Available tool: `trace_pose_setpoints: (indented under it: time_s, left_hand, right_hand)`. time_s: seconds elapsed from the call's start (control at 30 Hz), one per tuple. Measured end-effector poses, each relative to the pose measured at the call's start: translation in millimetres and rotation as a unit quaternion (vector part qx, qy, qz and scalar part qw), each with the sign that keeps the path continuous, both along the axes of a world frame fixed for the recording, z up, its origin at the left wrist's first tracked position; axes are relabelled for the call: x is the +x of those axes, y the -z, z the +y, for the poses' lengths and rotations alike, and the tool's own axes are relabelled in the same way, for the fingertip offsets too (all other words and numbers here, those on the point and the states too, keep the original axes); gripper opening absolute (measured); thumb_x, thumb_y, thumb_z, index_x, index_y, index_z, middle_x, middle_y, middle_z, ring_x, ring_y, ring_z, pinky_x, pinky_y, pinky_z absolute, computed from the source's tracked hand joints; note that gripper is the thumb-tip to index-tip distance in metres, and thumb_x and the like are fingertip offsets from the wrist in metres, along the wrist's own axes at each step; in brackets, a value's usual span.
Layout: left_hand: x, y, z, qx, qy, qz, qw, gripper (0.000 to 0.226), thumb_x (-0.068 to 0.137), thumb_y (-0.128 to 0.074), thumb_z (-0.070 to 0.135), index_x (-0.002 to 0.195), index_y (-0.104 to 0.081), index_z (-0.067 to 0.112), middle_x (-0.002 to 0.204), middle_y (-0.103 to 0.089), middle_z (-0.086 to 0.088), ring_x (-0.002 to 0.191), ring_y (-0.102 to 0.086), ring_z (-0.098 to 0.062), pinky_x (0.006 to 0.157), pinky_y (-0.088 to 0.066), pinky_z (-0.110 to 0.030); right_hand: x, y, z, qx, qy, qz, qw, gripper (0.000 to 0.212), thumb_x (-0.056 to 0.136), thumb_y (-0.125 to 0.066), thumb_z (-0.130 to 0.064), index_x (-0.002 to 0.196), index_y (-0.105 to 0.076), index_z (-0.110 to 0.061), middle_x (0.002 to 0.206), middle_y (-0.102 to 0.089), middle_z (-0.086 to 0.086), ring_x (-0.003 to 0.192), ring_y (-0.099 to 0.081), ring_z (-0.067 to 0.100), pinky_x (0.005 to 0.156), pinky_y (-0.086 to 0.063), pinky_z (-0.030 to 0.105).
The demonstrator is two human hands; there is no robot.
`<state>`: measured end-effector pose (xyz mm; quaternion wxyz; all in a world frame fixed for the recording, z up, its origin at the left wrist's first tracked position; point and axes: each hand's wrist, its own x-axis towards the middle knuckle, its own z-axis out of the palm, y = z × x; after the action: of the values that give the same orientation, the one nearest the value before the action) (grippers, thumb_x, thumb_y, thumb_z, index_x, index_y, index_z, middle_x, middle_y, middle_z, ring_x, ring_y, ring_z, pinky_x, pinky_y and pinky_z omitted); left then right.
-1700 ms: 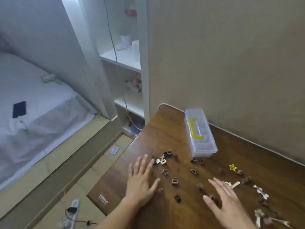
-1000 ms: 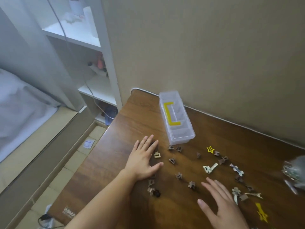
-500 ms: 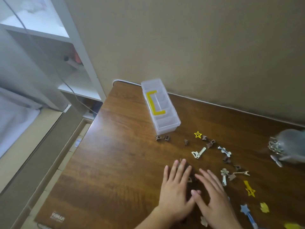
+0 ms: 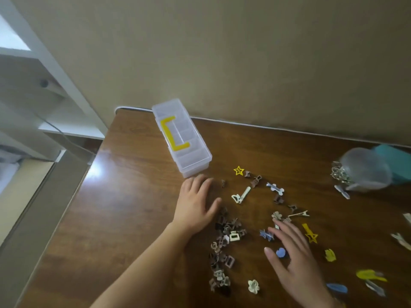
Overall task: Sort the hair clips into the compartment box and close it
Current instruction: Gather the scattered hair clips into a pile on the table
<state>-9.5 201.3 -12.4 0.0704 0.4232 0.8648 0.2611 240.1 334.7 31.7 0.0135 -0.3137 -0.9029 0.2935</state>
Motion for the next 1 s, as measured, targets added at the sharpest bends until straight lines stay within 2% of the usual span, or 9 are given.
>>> trace_pose_setpoints:
  time_s: [0.2, 0.33, 0.4, 0.5, 0.57, 0.7, 0.8, 0.9, 1.0]
  left_hand:
    - [36, -2, 8, -0.014, 0.202, 0.0, 0.979, 0.048, 0.095, -0.051, 0.049, 0.133, -0.055, 0.02, 0.125, -0.055, -0.003, 0.121, -0.047, -0.021, 0.115, -0.031, -0.044]
    - [52, 3, -1, 0.032, 0.253, -0.003, 0.967, 0.032, 0.095, -0.058, 0.038, 0.12, -0.063, 0.019, 0.114, -0.056, -0.003, 0.112, -0.052, -0.022, 0.112, -0.035, -0.044]
    - [57, 3, -3, 0.055, 0.277, -0.011, 0.959, 0.027, 0.095, -0.059, 0.034, 0.116, -0.065, 0.017, 0.118, -0.056, -0.005, 0.114, -0.053, -0.023, 0.111, -0.036, -0.045]
    - [55, -1, -1, 0.059, 0.27, -0.019, 0.961, 0.03, 0.094, -0.06, 0.032, 0.12, -0.063, 0.017, 0.132, -0.053, -0.008, 0.121, -0.052, -0.024, 0.108, -0.041, -0.04]
    - [48, -4, 2, 0.069, 0.247, -0.019, 0.966, 0.033, 0.093, -0.061, 0.03, 0.123, -0.062, 0.016, 0.136, -0.052, -0.009, 0.121, -0.053, -0.025, 0.1, -0.047, -0.038]
    - [30, -3, 13, 0.085, 0.098, -0.023, 0.991, 0.044, 0.094, -0.057, 0.037, 0.133, -0.057, 0.017, 0.143, -0.047, -0.004, 0.133, -0.044, -0.019, 0.107, -0.043, -0.041]
    - [25, 1, 24, 0.028, 0.023, -0.086, 0.996, 0.06, 0.097, -0.043, 0.053, 0.15, -0.039, 0.024, 0.159, -0.032, 0.005, 0.147, -0.024, -0.01, 0.12, -0.022, -0.035]
    - [31, 5, 34, -0.004, 0.08, -0.073, 0.994, 0.067, 0.098, -0.031, 0.062, 0.152, -0.035, 0.023, 0.161, -0.029, 0.006, 0.151, -0.015, -0.009, 0.124, -0.014, -0.041]
    - [47, -2, 37, -0.007, 0.169, -0.096, 0.981, 0.066, 0.098, -0.034, 0.062, 0.148, -0.041, 0.02, 0.156, -0.039, 0.003, 0.15, -0.018, -0.006, 0.123, -0.022, -0.042]
  right_hand:
    - [-17, 3, 22, 0.025, -0.058, 0.027, 0.998, 0.053, 0.089, -0.036, -0.061, 0.129, -0.055, -0.031, 0.144, -0.042, -0.017, 0.142, -0.024, 0.005, 0.11, -0.03, 0.034]
    - [-74, 1, 60, 0.056, -0.12, 0.074, 0.988, 0.042, 0.092, -0.042, -0.044, 0.124, -0.06, -0.024, 0.139, -0.051, -0.007, 0.138, -0.031, 0.009, 0.11, -0.037, 0.042]
    - [-111, -1, 77, 0.072, -0.154, 0.062, 0.983, 0.041, 0.094, -0.043, -0.04, 0.13, -0.056, -0.025, 0.144, -0.047, -0.007, 0.141, -0.028, 0.012, 0.111, -0.036, 0.046]
    - [-153, -1, 93, 0.094, -0.219, -0.051, 0.97, 0.054, 0.098, -0.036, -0.049, 0.148, -0.031, -0.03, 0.16, -0.015, -0.013, 0.148, -0.002, 0.009, 0.119, -0.019, 0.043]
    - [-162, 3, 97, 0.095, -0.261, -0.123, 0.953, 0.061, 0.098, -0.03, -0.053, 0.153, -0.017, -0.028, 0.162, -0.002, -0.014, 0.148, 0.006, 0.008, 0.12, -0.011, 0.04]
    - [-132, 7, 90, 0.077, -0.3, -0.125, 0.943, 0.06, 0.099, -0.029, -0.051, 0.152, -0.019, -0.025, 0.162, -0.004, -0.011, 0.147, 0.007, 0.007, 0.12, -0.01, 0.037]
    - [-98, 5, 77, 0.056, -0.31, -0.118, 0.942, 0.057, 0.1, -0.03, -0.051, 0.151, -0.023, -0.027, 0.161, -0.004, -0.014, 0.146, 0.01, 0.003, 0.115, -0.009, 0.033]
    - [-71, 3, 64, 0.052, -0.325, -0.121, 0.937, 0.058, 0.099, -0.03, -0.05, 0.152, -0.02, -0.027, 0.161, -0.005, -0.012, 0.146, 0.011, 0.003, 0.113, 0.001, 0.026]
    - [-47, 7, 49, 0.046, -0.326, -0.128, 0.936, 0.061, 0.098, -0.031, -0.052, 0.152, -0.019, -0.026, 0.161, -0.009, -0.007, 0.148, 0.006, 0.009, 0.122, -0.007, 0.037]
